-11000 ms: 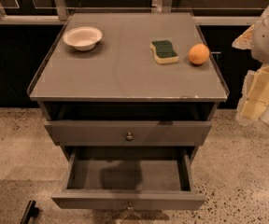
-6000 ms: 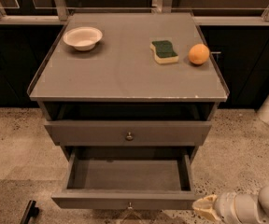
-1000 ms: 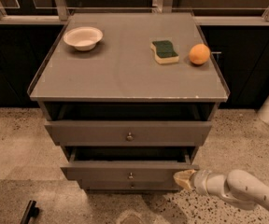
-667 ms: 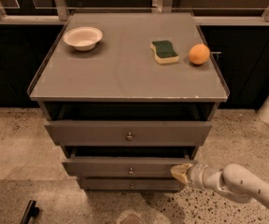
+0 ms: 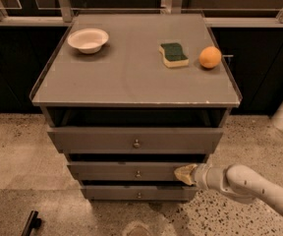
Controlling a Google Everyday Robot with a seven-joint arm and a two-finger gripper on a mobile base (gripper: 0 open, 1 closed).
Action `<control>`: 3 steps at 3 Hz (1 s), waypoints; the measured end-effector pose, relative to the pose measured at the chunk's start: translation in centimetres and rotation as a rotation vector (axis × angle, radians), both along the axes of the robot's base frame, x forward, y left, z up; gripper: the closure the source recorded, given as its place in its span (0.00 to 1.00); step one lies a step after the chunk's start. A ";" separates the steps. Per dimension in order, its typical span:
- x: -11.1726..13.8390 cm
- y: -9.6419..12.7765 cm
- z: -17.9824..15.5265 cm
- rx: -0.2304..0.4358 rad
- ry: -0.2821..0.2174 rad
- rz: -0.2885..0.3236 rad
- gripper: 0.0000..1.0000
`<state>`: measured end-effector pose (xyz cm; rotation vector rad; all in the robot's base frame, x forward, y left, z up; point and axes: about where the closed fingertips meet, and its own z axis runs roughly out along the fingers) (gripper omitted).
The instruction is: Close middle drawer
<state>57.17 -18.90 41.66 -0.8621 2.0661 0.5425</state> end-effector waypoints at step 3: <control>-7.9 -5.1 1.4 0.067 0.027 -0.107 0.81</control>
Offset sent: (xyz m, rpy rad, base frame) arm -0.1433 -0.0981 0.0309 0.1568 0.0532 -0.2150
